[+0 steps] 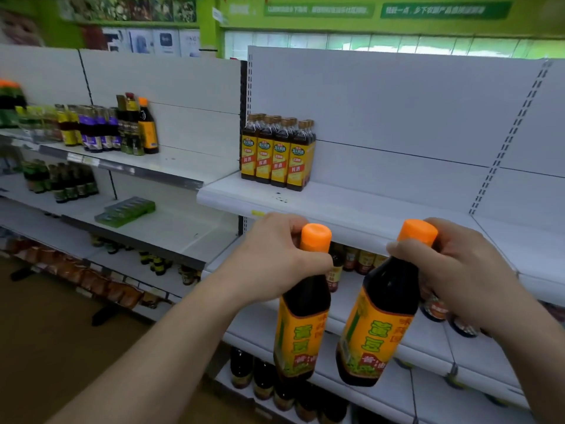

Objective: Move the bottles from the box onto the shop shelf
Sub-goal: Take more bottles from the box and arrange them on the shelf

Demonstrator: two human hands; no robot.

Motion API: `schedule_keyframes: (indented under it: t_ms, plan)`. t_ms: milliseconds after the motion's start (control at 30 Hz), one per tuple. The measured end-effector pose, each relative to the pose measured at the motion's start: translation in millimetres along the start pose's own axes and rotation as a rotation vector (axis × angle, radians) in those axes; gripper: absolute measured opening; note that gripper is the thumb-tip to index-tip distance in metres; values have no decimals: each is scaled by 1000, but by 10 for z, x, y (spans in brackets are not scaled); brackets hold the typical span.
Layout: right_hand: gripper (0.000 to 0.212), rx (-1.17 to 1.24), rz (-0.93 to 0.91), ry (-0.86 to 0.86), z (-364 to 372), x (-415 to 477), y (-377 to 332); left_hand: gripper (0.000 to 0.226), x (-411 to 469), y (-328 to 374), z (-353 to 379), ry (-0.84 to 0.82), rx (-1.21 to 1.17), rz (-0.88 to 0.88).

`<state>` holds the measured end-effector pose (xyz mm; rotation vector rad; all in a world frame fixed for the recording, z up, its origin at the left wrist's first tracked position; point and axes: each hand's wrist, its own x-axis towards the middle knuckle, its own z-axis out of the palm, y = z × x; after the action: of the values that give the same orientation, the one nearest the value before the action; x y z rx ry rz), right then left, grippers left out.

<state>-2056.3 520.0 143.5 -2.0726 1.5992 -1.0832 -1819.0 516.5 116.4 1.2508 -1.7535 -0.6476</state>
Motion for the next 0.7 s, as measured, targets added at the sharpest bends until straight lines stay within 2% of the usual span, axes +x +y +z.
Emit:
schedule_keyframes:
  t_ms: [367, 500, 700]
  plan:
    - [40, 75, -73, 14, -56, 1122, 398, 30, 955, 51, 76, 84, 121, 43]
    - [51, 107, -132, 0, -185, 1608, 543, 32, 1353, 149, 107, 112, 155, 82]
    - [46, 129, -203, 41, -327, 2250, 708, 41, 1956, 250, 135, 136, 166, 135]
